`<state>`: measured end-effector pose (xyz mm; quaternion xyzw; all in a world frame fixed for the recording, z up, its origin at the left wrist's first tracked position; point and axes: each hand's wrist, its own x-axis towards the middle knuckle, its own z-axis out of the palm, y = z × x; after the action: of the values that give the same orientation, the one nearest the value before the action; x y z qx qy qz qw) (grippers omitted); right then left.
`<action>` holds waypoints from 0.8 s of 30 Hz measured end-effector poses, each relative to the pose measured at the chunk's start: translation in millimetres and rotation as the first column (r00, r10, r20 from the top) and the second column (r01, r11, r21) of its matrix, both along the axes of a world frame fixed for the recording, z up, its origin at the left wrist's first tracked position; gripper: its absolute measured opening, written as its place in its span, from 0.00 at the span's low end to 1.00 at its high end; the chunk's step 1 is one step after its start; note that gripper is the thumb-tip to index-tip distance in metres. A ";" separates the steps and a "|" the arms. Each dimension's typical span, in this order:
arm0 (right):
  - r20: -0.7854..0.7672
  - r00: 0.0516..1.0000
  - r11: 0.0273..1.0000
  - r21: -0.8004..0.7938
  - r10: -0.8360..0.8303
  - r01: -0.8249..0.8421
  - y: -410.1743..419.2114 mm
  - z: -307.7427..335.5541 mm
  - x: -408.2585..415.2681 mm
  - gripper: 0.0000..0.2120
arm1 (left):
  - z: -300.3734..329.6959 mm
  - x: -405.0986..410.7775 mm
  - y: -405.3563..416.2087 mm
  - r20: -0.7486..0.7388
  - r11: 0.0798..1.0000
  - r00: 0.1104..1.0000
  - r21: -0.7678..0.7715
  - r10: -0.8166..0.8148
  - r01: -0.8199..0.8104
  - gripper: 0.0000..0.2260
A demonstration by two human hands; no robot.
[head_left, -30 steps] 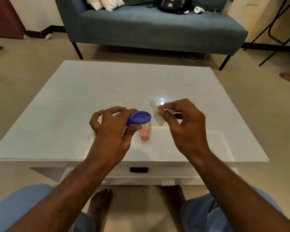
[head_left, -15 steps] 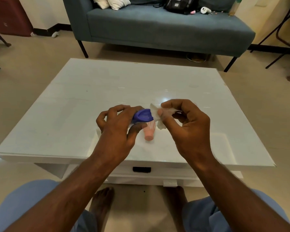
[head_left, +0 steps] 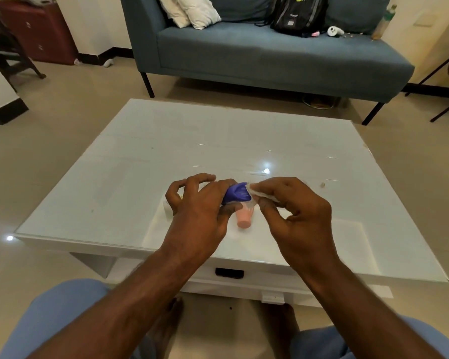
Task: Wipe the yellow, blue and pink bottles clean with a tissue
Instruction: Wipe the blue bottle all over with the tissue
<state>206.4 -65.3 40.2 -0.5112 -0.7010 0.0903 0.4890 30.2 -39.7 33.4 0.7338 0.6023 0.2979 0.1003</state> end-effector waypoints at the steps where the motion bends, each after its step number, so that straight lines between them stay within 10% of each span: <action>1: 0.045 0.999 1.000 0.017 0.013 -0.014 -1.6 -0.9 -2.9 0.13 | 0.2 0.1 0.0 0.002 1.000 1.000 -0.016 0.011 -0.010 0.22; 11: 0.165 0.981 0.979 0.154 0.104 -0.130 -6.1 -1.4 -9.3 0.12 | 4.4 -1.6 -5.7 -0.015 0.998 1.000 0.056 -0.024 0.025 0.17; 24: -0.062 0.988 0.977 -0.154 0.138 -0.146 -0.9 -1.8 -0.2 0.18 | 5.9 1.4 -5.0 -0.003 0.997 1.000 -0.081 0.004 -0.004 0.21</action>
<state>206.2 -66.2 38.4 -0.4945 -0.7136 0.1936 0.4569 31.6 -44.7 39.2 0.7282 0.6155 0.2724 0.1288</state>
